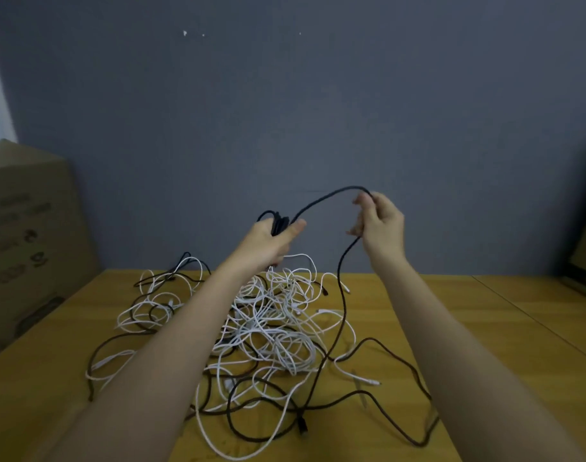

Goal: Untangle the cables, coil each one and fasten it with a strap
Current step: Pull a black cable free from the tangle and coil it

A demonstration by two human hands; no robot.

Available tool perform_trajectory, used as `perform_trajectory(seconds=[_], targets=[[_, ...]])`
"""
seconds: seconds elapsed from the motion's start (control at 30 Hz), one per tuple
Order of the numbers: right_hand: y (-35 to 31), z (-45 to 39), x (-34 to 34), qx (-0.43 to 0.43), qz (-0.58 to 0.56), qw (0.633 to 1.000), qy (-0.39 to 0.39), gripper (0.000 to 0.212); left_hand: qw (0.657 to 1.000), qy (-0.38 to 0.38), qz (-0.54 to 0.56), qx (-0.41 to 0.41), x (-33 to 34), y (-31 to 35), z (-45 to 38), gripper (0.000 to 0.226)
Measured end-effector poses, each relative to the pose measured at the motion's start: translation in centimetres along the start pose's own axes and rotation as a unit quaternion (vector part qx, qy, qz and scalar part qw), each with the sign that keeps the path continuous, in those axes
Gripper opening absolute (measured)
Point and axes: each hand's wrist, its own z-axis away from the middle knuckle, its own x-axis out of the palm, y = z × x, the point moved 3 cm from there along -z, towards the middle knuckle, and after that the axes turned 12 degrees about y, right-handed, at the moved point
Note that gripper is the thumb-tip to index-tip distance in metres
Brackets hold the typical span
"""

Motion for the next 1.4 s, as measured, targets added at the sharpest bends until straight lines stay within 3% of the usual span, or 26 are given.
perform_trajectory(seconds=[0.1,0.17,0.27,0.33,0.43,0.5,0.57,0.63,0.7,0.77,0.8,0.93,1.13,1.23,1.3,1.4], targets=[[-2.0,-0.7,0.6,-0.14,0.123,0.982,0.022,0.02,0.999,-0.043,0.019,-0.007,0.4,0.5,0.7,0.055],[-1.2,-0.3,0.7,-0.194,0.27,0.943,0.008,0.028,0.993,-0.076,0.08,-0.027,0.5,0.7,1.5,0.057],[1.9,2.2,1.6,-0.226,0.434,0.863,-0.12,0.032,0.971,-0.102,0.211,-0.047,0.4,1.0,2.4,0.052],[3.4,5.2,2.3,-0.256,0.43,0.845,-0.19,0.032,0.96,-0.087,0.26,-0.047,0.3,1.1,2.7,0.048],[4.8,9.0,3.0,-0.279,0.37,0.851,-0.249,0.03,0.957,-0.019,0.287,-0.044,0.3,0.6,2.5,0.043],[5.7,10.8,3.0,-0.227,0.323,0.866,-0.307,0.035,0.958,0.026,0.283,-0.034,0.1,-0.2,2.2,0.037],[6.3,11.9,2.5,-0.122,0.262,0.893,-0.344,0.035,0.979,0.071,0.19,-0.009,-0.1,-1.5,1.9,0.036],[6.6,12.6,2.0,-0.078,0.238,0.9,-0.358,0.024,0.995,0.093,0.001,0.019,-0.5,-2.9,1.6,0.041],[6.0,12.7,1.7,-0.117,0.246,0.892,-0.361,0.015,0.987,0.061,-0.148,-0.006,-0.7,-4.3,1.8,0.065],[5.2,12.0,1.3,-0.181,0.266,0.885,-0.336,0.013,0.971,0.002,-0.232,-0.05,-0.6,-5.3,2.3,0.106],[5.0,11.4,1.0,-0.203,0.27,0.885,-0.32,0.012,0.964,-0.023,-0.258,-0.055,-0.4,-5.7,2.6,0.116],[4.7,9.7,0.5,-0.209,0.247,0.896,-0.306,0.008,0.944,-0.081,-0.318,-0.013,0.5,-6.7,3.0,0.107],[4.7,8.8,0.9,-0.173,0.212,0.92,-0.281,0.001,0.931,-0.105,-0.351,0.002,0.6,-7.1,3.3,0.109],[4.2,8.6,1.0,-0.13,0.159,0.938,-0.278,0.009,0.937,-0.093,-0.336,0.032,0.4,-7.1,3.2,0.074],[4.2,8.5,0.7,-0.087,0.125,0.949,-0.278,0.015,0.967,-0.105,-0.233,0.016,0.0,-6.8,3.3,0.046],[5.5,9.1,-0.4,-0.059,0.176,0.937,-0.296,0.008,0.991,-0.124,-0.02,-0.051,-0.9,-5.6,3.8,0.035]])
